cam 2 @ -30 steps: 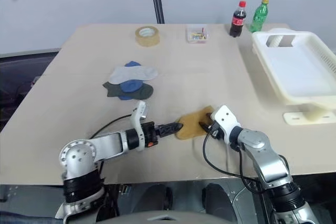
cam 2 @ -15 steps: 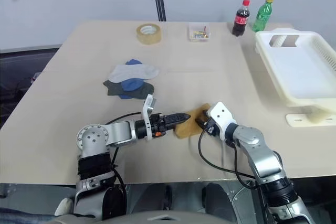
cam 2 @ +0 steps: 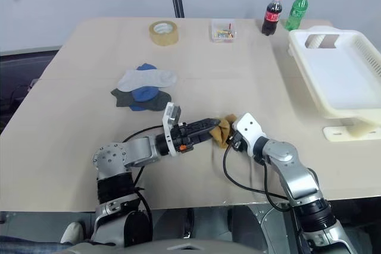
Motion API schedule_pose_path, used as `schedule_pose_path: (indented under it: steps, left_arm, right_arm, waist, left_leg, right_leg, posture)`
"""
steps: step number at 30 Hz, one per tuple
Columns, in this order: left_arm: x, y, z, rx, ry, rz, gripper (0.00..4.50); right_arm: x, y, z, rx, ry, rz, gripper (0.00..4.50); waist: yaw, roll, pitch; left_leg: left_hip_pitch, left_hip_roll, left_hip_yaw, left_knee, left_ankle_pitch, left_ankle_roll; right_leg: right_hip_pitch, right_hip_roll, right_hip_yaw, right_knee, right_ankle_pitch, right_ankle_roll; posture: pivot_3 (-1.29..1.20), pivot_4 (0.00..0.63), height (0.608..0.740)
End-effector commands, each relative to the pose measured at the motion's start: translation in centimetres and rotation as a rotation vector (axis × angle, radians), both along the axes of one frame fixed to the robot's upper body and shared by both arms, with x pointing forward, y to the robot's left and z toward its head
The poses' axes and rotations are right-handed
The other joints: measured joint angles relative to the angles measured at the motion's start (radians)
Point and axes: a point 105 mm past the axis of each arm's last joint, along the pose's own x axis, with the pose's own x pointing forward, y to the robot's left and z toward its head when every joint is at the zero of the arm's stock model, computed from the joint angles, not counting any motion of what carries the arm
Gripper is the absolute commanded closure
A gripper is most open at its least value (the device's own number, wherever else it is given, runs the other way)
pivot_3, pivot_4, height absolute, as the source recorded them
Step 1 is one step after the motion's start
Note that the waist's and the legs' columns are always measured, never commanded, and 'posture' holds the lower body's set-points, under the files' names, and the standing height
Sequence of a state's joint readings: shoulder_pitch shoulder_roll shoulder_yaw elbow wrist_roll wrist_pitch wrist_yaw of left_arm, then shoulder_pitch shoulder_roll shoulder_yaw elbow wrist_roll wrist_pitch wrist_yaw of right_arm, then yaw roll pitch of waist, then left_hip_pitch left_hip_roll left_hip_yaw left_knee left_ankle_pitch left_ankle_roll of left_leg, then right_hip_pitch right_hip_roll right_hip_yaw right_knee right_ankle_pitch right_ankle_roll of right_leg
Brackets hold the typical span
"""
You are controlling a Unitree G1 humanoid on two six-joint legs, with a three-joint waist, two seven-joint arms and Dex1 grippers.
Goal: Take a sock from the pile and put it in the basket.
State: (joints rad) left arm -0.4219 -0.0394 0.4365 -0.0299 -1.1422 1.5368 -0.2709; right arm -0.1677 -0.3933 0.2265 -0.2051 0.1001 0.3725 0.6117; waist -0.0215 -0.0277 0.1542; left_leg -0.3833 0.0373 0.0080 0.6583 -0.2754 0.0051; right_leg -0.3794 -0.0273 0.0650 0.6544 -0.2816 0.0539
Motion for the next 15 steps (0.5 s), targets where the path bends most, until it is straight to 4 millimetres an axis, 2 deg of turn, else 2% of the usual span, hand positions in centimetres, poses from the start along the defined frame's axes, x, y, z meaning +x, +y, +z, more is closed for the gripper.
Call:
schedule_pose_path:
  steps: [1, 7, 13, 15]
  left_arm:
    - [-0.3, -0.7, 0.7, -0.038, -0.028, -0.013, 0.11]
    - [-0.1, -1.5, 0.9, -0.051, -0.04, -0.024, 0.11]
    - [-0.4, -1.7, 1.1, -0.066, -0.053, -0.065, 0.11]
    - [-0.2, -1.7, 1.1, -0.067, -0.054, -0.065, 0.0]
  right_arm:
    - [-0.1, -0.7, -1.3, -0.036, 0.045, -0.025, 2.37]
    - [-0.6, -1.4, 1.3, 0.02, 0.034, -0.028, 2.37]
    - [-1.2, -2.7, 4.4, 0.065, 0.009, -0.032, 2.37]
    - [-1.3, -3.3, 4.9, 0.064, 0.015, -0.042, 1.83]
  waist:
    - [0.0, 0.0, 0.0]
    - [0.005, 0.001, 0.002]
    - [0.01, 0.002, 0.003]
    - [0.011, 0.003, 0.003]
  left_leg:
    - [0.0, 0.0, 0.0, 0.0, 0.0, 0.0]
    - [-0.003, 0.0, -0.001, 0.0, 0.0, 0.0]
    - [-0.022, -0.002, -0.007, 0.0, 0.003, -0.005]
    - [-0.026, -0.002, -0.009, 0.0, 0.004, -0.006]
  right_leg:
    - [0.0, 0.0, 0.0, 0.0, 0.0, 0.0]
    - [-0.002, -0.001, -0.002, -0.001, 0.0, 0.0]
    - [-0.018, -0.002, -0.008, 0.001, 0.0, 0.0]
    - [-0.021, -0.002, -0.011, -0.001, 0.0, 0.0]
  posture:
    - [0.0, 0.15, 0.74]
    - [0.0, 0.15, 0.74]
    - [0.0, 0.15, 0.74]
    - [0.0, 0.15, 0.74]
